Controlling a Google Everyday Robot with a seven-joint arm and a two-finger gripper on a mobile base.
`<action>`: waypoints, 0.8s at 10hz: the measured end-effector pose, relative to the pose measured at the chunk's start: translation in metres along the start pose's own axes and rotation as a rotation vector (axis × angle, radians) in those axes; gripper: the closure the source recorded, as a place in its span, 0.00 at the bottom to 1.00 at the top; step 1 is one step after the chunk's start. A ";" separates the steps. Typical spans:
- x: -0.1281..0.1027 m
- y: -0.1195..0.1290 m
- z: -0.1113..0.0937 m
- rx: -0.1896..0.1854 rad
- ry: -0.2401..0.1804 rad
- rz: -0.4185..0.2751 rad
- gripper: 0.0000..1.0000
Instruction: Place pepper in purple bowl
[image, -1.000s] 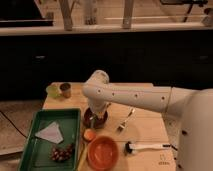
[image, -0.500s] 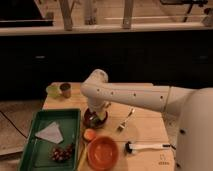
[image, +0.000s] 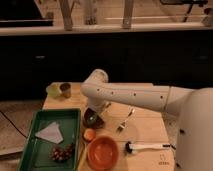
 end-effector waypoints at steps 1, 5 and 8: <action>0.000 0.001 0.000 0.000 -0.001 0.000 0.20; 0.003 0.004 -0.002 0.018 -0.005 -0.004 0.20; 0.005 0.004 -0.004 0.032 -0.005 -0.009 0.20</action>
